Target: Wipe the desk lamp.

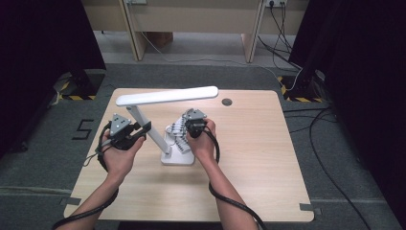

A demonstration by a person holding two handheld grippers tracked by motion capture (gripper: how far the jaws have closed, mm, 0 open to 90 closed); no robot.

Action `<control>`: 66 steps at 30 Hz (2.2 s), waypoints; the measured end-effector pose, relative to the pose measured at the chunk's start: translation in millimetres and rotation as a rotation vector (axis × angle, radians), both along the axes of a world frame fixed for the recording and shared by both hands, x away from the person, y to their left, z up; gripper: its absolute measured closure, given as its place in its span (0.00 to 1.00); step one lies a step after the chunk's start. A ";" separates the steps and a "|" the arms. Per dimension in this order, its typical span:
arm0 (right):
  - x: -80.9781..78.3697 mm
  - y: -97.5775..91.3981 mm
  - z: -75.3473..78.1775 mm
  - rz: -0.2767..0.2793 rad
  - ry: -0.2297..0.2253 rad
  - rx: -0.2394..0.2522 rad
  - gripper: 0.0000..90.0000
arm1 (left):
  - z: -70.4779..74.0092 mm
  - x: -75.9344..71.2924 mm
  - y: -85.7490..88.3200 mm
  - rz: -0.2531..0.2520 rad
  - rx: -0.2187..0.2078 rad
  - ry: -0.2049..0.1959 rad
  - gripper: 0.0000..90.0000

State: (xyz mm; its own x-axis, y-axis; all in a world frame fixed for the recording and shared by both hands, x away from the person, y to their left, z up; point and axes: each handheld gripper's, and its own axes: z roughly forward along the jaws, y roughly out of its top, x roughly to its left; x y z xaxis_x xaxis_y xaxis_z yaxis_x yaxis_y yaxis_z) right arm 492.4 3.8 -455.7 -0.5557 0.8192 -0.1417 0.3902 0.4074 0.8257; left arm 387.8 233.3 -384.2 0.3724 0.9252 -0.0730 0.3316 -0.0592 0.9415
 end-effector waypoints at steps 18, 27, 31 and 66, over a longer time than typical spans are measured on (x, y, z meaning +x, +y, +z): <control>20.4 55.3 -14.2 0.108 0.089 0.062 0.95 | -0.2 0.1 0.4 -0.004 0.000 -0.001 0.73; 23.5 53.8 -28.3 0.107 0.159 0.011 0.95 | -0.2 -0.1 0.8 -0.004 0.000 0.000 0.73; 23.9 49.4 -31.4 0.098 0.175 0.004 0.95 | -0.3 -0.2 0.9 -0.003 -0.001 -0.001 0.74; 18.6 -45.1 -30.1 -0.088 0.121 -0.088 0.95 | -1.9 -8.1 -1.3 0.000 0.004 0.000 0.75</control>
